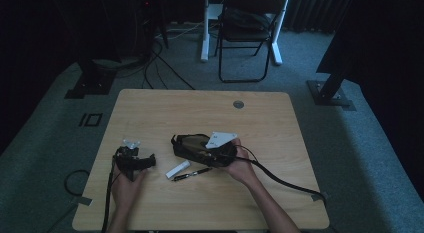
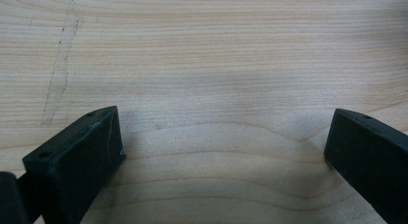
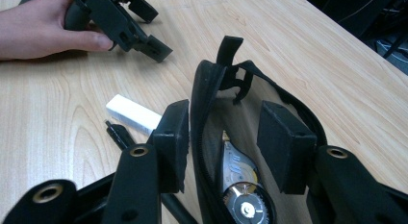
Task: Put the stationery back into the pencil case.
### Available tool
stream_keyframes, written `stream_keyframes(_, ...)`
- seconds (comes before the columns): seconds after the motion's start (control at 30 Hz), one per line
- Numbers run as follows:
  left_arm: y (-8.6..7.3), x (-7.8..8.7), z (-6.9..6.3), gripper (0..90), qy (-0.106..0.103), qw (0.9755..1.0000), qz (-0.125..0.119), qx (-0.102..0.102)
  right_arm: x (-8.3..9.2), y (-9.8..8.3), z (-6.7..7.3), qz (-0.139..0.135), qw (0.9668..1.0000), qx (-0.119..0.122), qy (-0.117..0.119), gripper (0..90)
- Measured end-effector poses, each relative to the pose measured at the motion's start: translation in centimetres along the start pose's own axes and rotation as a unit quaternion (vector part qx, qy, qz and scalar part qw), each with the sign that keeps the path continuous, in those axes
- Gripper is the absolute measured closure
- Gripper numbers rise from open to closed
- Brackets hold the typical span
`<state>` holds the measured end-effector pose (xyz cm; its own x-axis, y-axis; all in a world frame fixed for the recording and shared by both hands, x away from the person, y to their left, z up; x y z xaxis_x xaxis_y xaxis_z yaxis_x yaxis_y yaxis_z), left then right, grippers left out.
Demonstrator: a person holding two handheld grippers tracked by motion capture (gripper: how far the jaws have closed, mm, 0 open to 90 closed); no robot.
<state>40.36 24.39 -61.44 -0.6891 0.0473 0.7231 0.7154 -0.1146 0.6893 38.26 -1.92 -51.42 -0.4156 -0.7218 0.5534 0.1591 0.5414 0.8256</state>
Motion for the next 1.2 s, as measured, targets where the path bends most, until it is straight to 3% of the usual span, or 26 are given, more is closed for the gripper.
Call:
stream_keyframes(0.7, 0.0, 0.0, 0.0, 0.0, 0.0, 1.0, 0.0, 0.0, -1.1, -1.1, 2.6, 0.009, 0.9995, 0.011, 0.029, 55.7)
stream_keyframes(1.2, 0.0, 0.0, 0.0, 0.0, 0.0, 1.0, 0.0, 0.0, -1.8, -1.7, 3.5, 0.012, 0.9992, 0.012, 0.036, 55.1)
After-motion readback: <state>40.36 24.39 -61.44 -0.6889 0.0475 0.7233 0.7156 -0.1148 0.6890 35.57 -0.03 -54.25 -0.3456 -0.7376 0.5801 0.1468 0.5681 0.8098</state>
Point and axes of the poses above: each handheld gripper's, and its own axes: x roughly backward along the jaws, y roughly out of its top, z roughly to its left, the point moved 8 cm from there along -x, roughly forward along the jaws, and after that the axes turned 2 degrees about -x, right-handed, at the moved point
